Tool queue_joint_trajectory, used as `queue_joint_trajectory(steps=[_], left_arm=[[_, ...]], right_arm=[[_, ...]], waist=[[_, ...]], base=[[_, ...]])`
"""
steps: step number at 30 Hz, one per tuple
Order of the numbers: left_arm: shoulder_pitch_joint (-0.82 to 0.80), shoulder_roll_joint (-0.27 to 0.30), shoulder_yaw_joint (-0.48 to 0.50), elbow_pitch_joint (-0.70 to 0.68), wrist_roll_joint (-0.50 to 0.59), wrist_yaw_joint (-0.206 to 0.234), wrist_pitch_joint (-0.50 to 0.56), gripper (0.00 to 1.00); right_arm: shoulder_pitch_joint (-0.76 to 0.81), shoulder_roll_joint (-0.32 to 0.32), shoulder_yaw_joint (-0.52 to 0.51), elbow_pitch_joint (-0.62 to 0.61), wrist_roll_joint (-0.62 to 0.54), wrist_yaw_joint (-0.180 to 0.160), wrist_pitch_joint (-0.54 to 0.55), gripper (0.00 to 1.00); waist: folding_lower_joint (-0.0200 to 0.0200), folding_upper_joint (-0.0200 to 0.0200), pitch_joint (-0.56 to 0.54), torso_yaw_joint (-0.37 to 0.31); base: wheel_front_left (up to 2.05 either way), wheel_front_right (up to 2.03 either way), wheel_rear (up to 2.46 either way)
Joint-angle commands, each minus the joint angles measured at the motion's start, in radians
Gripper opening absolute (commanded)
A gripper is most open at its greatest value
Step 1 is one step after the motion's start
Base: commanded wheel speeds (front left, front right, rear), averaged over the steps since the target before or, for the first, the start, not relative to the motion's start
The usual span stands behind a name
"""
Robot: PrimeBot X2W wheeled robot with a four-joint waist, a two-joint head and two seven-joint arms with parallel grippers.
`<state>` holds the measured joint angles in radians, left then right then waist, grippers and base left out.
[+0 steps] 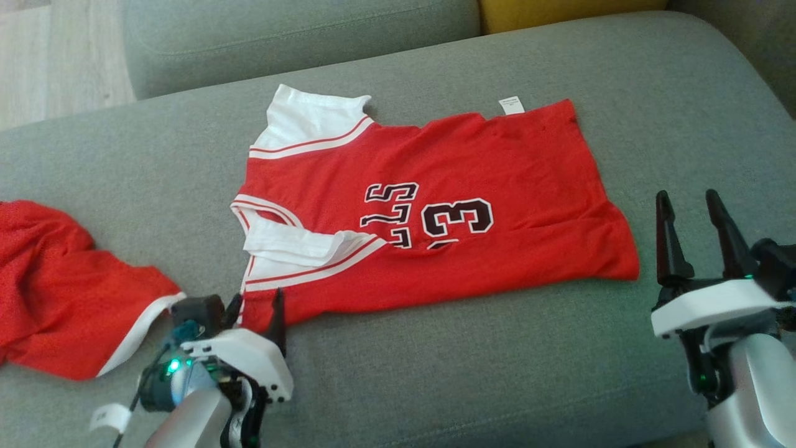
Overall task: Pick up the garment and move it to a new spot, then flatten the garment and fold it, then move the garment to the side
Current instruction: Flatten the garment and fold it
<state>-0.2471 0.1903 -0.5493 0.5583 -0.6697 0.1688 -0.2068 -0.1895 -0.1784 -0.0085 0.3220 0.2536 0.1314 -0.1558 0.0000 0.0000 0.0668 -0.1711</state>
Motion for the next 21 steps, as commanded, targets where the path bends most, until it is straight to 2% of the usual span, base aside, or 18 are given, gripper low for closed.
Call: queue_joint_trajectory(steps=[1, 5, 9, 11, 13, 14, 15, 21], left_arm=[[-0.058, 0.03, 0.019, 0.001, 0.025, 0.021, 0.007, 1.0], [-0.085, 0.041, 0.003, 0.062, 0.063, 0.076, 0.025, 1.0], [-0.099, 0.046, -0.012, 0.111, 0.082, 0.107, 0.058, 1.0], [-0.104, 0.047, -0.031, 0.129, 0.088, 0.098, 0.088, 1.0], [-0.106, 0.041, -0.046, 0.133, 0.079, 0.063, 0.114, 0.97], [-0.108, 0.039, -0.047, 0.133, 0.071, 0.049, 0.12, 0.38], [-0.114, 0.041, -0.05, 0.131, 0.069, 0.035, 0.117, 0.0], [-0.134, 0.044, -0.033, 0.09, 0.071, 0.041, 0.049, 0.0]], right_arm=[[0.003, 0.001, 0.015, -0.044, -0.008, -0.001, 0.002, 1.0], [0.014, 0.012, 0.011, -0.069, -0.012, -0.001, 0.013, 1.0], [0.019, 0.019, 0.006, -0.083, -0.014, -0.001, 0.018, 1.0], [0.021, 0.022, 0.003, -0.087, -0.016, -0.001, 0.02, 1.0], [0.022, 0.026, -0.004, -0.088, -0.018, -0.001, 0.026, 1.0], [0.022, 0.029, -0.009, -0.085, -0.019, -0.001, 0.031, 1.0], [0.022, 0.034, -0.016, -0.074, -0.023, -0.001, 0.051, 1.0], [0.005, 0.078, -0.06, -0.009, -0.019, -0.001, 0.141, 1.0]], waist=[[0.0, 0.0, 0.003, -0.007], [0.0, 0.0, 0.011, -0.022], [0.0, 0.0, 0.019, -0.032], [0.0, 0.0, 0.023, -0.034], [0.0, 0.0, 0.027, -0.035], [0.0, 0.0, 0.029, -0.035], [0.0, 0.0, 0.032, -0.033], [0.0, 0.0, 0.044, -0.013]], base=[[0.0, 0.0, 0.0], [0.0, 0.0, 0.0], [0.0, 0.0, 0.0], [0.0, 0.0, 0.0], [0.0, 0.0, 0.0], [0.0, 0.0, 0.0], [0.0, 0.0, 0.0], [0.0, 0.0, 0.0]])
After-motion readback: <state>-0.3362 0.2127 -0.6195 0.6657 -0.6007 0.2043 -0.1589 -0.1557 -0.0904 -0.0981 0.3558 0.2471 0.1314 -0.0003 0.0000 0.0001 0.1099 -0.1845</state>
